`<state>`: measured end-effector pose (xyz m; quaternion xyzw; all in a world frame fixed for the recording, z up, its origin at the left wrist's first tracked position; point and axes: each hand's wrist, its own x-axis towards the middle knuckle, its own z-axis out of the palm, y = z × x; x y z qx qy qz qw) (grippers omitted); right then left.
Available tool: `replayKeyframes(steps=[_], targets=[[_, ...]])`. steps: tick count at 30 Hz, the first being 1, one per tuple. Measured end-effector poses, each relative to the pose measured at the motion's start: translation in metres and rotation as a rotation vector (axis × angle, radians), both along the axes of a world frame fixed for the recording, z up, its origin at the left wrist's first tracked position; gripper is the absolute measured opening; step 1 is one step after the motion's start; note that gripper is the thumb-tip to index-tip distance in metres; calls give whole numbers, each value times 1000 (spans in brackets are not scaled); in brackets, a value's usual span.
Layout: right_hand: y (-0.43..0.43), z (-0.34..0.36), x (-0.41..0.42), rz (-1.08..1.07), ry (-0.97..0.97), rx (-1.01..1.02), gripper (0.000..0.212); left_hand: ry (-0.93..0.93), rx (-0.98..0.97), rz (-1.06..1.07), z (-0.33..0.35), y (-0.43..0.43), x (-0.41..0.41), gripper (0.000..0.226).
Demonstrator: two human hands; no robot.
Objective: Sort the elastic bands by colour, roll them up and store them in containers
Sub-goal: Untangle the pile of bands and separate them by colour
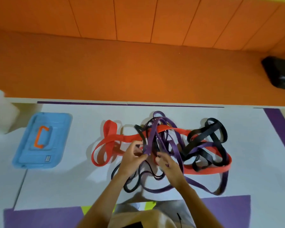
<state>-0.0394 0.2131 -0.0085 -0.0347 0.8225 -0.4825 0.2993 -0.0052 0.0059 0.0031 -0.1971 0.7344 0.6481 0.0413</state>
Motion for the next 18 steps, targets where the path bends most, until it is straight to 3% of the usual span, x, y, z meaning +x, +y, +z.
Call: replayKeyframes(steps=[3, 8, 10, 12, 15, 18], targets=[[-24, 8, -15, -254, -110, -225, 31, 112, -74, -300, 15, 7, 6, 37], [-26, 14, -29, -461, -138, -377, 37, 145, -225, -408, 12, -14, 5, 14], [-13, 15, -32, -526, -130, -395, 34, 131, -316, -345, 4, -24, -6, 7], [4, 18, -39, -599, -100, -390, 28, 78, -366, -332, -2, -28, -25, 16], [27, 22, -50, -587, -34, -323, 23, -99, -189, -453, -10, -21, -54, 40], [39, 19, -57, -409, -12, -208, 23, -188, -81, -145, -20, -2, -74, 41]])
